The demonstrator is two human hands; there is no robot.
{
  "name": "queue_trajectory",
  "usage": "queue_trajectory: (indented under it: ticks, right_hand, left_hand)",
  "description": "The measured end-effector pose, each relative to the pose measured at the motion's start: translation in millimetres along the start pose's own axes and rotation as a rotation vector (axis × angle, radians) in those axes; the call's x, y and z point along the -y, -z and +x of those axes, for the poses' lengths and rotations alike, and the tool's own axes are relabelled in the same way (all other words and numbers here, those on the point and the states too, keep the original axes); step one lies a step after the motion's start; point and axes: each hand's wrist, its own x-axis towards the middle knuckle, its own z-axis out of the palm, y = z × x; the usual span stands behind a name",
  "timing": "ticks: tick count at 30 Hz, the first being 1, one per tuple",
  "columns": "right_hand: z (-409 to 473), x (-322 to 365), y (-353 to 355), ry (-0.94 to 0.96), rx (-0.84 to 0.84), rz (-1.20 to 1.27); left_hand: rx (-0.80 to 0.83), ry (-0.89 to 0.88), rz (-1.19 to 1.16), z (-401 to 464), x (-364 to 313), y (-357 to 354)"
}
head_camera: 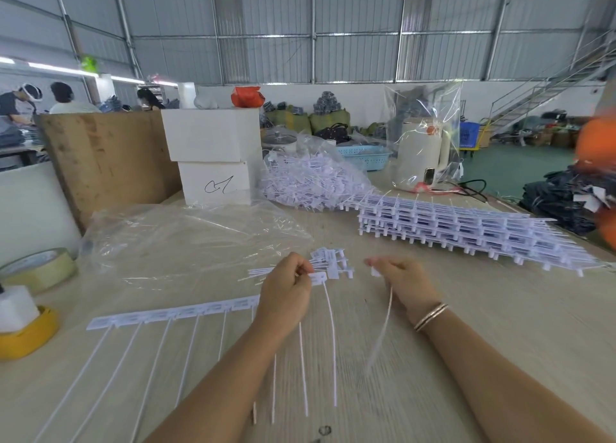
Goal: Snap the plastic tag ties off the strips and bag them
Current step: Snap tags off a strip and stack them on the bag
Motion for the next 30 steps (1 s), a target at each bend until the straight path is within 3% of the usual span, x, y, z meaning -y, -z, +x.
queue_trajectory:
  ticks: [3,6,12,16,23,27,30]
  right_hand:
    - [-0.4,1.2,-13.3,0.106,0.179,-0.348]
    - [0.3,0.2,-18.2,0.196,0.295,-0.525]
    - [-0.1,-3.1,-18.9,0.323,0.282,-0.658]
    - [-8.1,5.2,-25.3,0.394,0.068,-0.427]
    - [-16.8,11.5,-32.9,0.339,0.317,-0.52]
    - [-20.6,14.8,-28.1,0.255,0.403,-0.209]
    - [-20.9,13.5,-28.6,0.242,0.435,-0.189]
  left_hand:
    - [0.061,-0.041,0.039,-3.3,-0.5,-5.6]
    - [0.086,-0.065,0.075,-4.2,1.4,-9.1]
    - [0.088,-0.095,0.124,-2.1,5.9,-10.4]
    - [0.085,-0.113,0.102,-1.3,5.9,-10.4]
    - [0.096,-0.174,0.102,-2.5,1.7,-10.6]
    - [0.081,-0.216,0.393,-1.3,-1.2,-5.5]
    - [0.108,-0.211,0.568,-1.7,-0.7,-3.6]
